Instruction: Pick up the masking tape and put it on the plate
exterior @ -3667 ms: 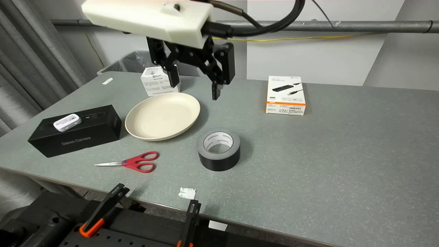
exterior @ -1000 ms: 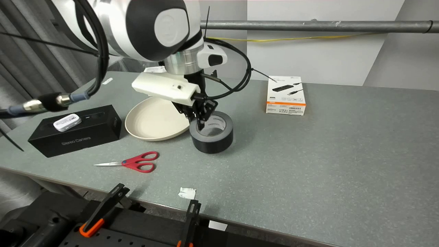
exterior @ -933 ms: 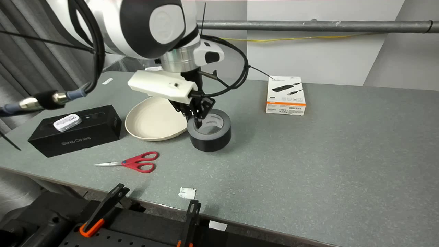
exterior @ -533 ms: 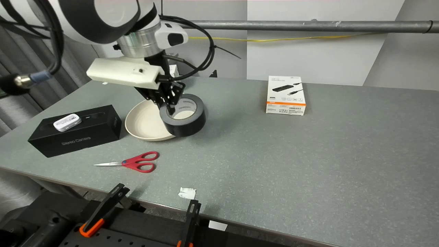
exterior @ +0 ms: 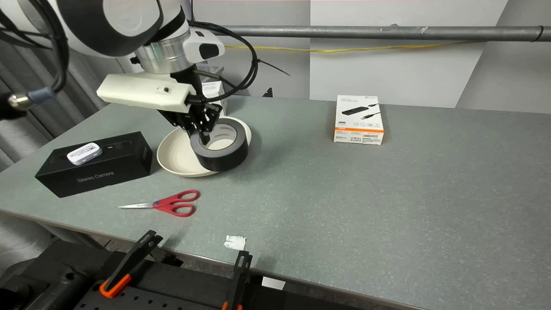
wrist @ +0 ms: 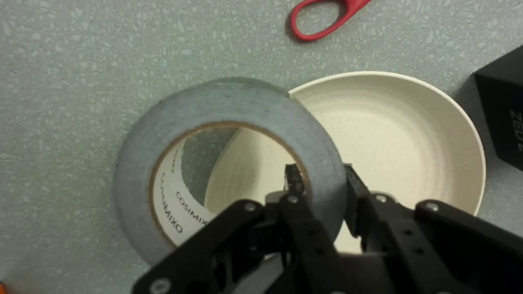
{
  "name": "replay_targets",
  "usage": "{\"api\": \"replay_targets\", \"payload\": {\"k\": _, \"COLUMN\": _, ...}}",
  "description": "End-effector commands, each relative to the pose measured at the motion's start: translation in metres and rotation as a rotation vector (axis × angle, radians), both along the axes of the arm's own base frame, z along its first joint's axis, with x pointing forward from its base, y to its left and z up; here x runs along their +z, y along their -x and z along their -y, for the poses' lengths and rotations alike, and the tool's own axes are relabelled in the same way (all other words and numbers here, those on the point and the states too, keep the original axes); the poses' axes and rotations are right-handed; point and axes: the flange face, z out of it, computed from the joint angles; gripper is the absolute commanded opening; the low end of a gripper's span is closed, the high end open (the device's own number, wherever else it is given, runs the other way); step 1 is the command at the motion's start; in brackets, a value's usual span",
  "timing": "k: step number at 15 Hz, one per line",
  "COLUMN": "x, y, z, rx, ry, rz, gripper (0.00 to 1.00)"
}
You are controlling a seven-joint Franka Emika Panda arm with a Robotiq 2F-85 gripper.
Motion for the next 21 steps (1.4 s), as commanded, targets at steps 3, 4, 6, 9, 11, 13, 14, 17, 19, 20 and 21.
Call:
{"api": "replay_targets", "payload": {"k": 3, "x": -0.001, "y": -0.037, "z": -0.028, "rx": 0.058, "ry": -0.02, "rz": 0.037, "gripper": 0.06}}
{"api": "replay_targets", "payload": {"k": 4, "x": 0.0, "y": -0.044, "z": -0.036, "rx": 0.066, "ry": -0.022, "rz": 0.041, "gripper": 0.06}}
{"api": "replay_targets", "payload": {"k": 6, "x": -0.004, "y": -0.058, "z": -0.048, "rx": 0.084, "ry": -0.019, "rz": 0.045, "gripper": 0.06}}
{"api": "replay_targets", "payload": {"k": 9, "x": -0.019, "y": -0.079, "z": -0.067, "rx": 0.104, "ry": -0.016, "rz": 0.044, "gripper": 0.06}}
{"api": "replay_targets", "payload": {"k": 11, "x": -0.032, "y": -0.089, "z": -0.076, "rx": 0.112, "ry": -0.002, "rz": 0.03, "gripper": 0.06}}
{"api": "replay_targets", "payload": {"k": 13, "x": -0.043, "y": -0.096, "z": -0.084, "rx": 0.116, "ry": 0.01, "rz": 0.015, "gripper": 0.06}}
{"api": "replay_targets", "payload": {"k": 14, "x": -0.049, "y": -0.1, "z": -0.088, "rx": 0.116, "ry": 0.015, "rz": 0.009, "gripper": 0.06}}
{"api": "replay_targets", "payload": {"k": 17, "x": -0.055, "y": -0.106, "z": -0.097, "rx": 0.099, "ry": 0.013, "rz": 0.018, "gripper": 0.52}}
{"api": "replay_targets", "payload": {"k": 19, "x": -0.052, "y": -0.108, "z": -0.101, "rx": 0.1, "ry": 0.012, "rz": 0.025, "gripper": 0.66}}
{"api": "replay_targets", "payload": {"k": 20, "x": -0.049, "y": -0.109, "z": -0.103, "rx": 0.098, "ry": 0.009, "rz": 0.03, "gripper": 0.73}}
{"api": "replay_targets", "payload": {"k": 21, "x": -0.045, "y": -0.11, "z": -0.104, "rx": 0.098, "ry": 0.003, "rz": 0.035, "gripper": 0.81}}
